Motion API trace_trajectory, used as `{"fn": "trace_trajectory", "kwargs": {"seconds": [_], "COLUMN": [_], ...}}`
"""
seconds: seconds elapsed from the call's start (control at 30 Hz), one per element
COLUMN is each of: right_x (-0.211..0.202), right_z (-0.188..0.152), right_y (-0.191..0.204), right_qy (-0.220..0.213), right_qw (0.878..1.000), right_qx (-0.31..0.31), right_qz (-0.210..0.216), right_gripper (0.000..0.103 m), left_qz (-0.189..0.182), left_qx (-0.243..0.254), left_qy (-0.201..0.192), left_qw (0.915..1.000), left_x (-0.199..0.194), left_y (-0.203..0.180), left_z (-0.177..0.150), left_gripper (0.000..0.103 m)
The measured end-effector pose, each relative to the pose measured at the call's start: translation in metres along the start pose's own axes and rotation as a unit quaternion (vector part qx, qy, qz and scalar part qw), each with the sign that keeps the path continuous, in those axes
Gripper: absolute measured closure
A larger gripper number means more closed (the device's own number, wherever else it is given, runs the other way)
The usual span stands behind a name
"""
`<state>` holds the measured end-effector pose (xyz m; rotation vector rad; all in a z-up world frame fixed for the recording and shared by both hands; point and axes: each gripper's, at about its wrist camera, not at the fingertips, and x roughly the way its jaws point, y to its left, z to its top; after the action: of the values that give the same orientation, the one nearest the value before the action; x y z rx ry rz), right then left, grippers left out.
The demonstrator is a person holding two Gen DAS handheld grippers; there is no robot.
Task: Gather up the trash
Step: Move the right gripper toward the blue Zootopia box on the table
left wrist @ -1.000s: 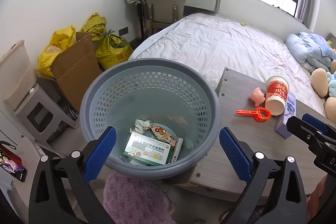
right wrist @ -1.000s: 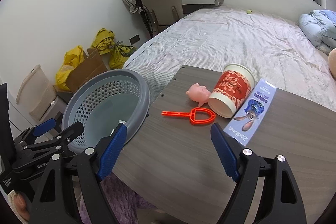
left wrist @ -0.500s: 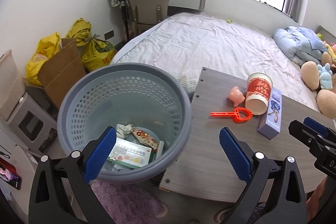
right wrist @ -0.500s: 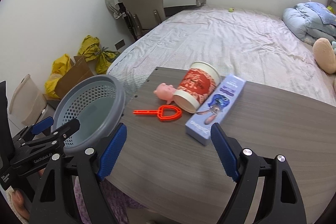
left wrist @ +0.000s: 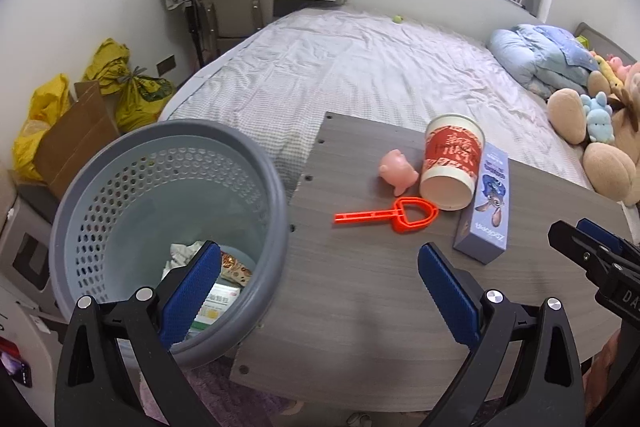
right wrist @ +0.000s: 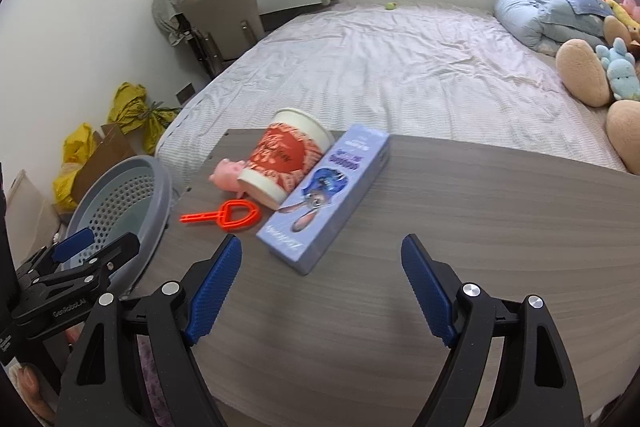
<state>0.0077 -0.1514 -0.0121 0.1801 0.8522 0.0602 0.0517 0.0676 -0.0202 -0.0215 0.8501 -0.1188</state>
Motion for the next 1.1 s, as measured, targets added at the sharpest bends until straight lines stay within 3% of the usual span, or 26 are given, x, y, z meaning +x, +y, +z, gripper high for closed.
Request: {"fn": "trace_trajectory", "kwargs": {"seconds": [0.37, 0.77, 1.1], "right_x": [-0.003, 0.011, 0.032], "right_z": [-0.004, -0.011, -0.011], "right_y": [-0.024, -0.033, -0.013], "right_qy": [-0.009, -0.001, 0.015], "right_qw": [0.999, 0.998, 0.999], "right_qx": [0.03, 0.048, 0.033], "right_qz": [-0.035, -0.039, -0.026], "right_gripper": [0.024, 0.025, 0.025], "left_qz": [-0.009, 0.001, 0.012], "left_qx": [0.027, 0.027, 0.03], "left_qy": [-0.016, -0.002, 0.002], "left_qw": [0.9995, 0.9996, 0.9995], "left_x": [0.007, 0.017, 0.021], "left_y": [-0.007, -0.009, -0.007], "left_z": [0.013, 0.006, 0.001], "left_gripper": [0.006, 0.006, 0.006]}}
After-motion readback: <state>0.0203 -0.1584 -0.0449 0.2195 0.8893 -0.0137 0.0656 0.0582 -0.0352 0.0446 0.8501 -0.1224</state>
